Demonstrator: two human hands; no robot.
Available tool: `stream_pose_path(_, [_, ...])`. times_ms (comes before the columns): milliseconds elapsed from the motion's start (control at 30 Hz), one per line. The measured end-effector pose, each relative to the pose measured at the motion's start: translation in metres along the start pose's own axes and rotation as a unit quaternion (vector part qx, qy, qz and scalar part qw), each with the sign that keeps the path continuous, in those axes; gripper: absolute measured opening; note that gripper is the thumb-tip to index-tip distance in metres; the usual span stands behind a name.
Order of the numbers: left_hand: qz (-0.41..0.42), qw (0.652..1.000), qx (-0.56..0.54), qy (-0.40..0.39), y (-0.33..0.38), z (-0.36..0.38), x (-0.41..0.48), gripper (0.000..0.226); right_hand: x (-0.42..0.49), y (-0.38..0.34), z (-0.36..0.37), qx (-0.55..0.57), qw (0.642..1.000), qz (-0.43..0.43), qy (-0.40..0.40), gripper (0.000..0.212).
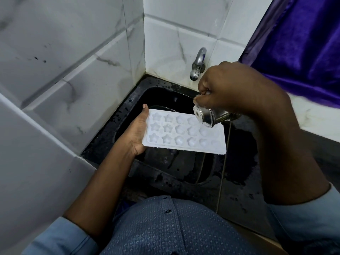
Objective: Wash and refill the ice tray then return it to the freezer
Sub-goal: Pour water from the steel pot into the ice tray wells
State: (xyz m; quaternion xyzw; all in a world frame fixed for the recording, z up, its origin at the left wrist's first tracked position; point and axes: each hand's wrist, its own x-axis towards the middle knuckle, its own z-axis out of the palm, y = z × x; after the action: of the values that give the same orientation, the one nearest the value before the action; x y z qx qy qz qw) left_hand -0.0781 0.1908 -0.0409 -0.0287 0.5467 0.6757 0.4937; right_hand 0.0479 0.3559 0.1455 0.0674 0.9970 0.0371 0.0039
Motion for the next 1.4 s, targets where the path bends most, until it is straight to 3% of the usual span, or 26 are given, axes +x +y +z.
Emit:
stream_pose_path(767, [0.007, 1.000, 0.017, -0.010, -0.002, 0.003, 0.006, 0.078, -0.018, 0.015, 0.006, -0.009, 0.999, 0.047, -0.004, 0.041])
stream_pose_path(1000, [0.006, 0.999, 0.026, -0.018, -0.006, 0.016, 0.012, 0.076, -0.035, 0.037, 0.012, 0.064, 0.994, 0.088, -0.005, 0.048])
stream_pose_path(1133, [-0.006, 0.999, 0.049, -0.020, -0.013, 0.030, 0.019, 0.077, -0.070, 0.067, 0.029, 0.183, 0.969, 0.162, 0.022, 0.054])
stream_pose_path(1267, [-0.030, 0.996, 0.086, -0.016, -0.026, 0.046, 0.026, 0.079, -0.118, 0.092, 0.050, 0.262, 0.931, 0.234, 0.101, 0.054])
stream_pose_path(1400, [-0.052, 0.990, 0.130, -0.008, -0.050, 0.071, 0.035, 0.073, -0.162, 0.108, 0.070, 0.339, 0.859, 0.315, 0.217, 0.057])
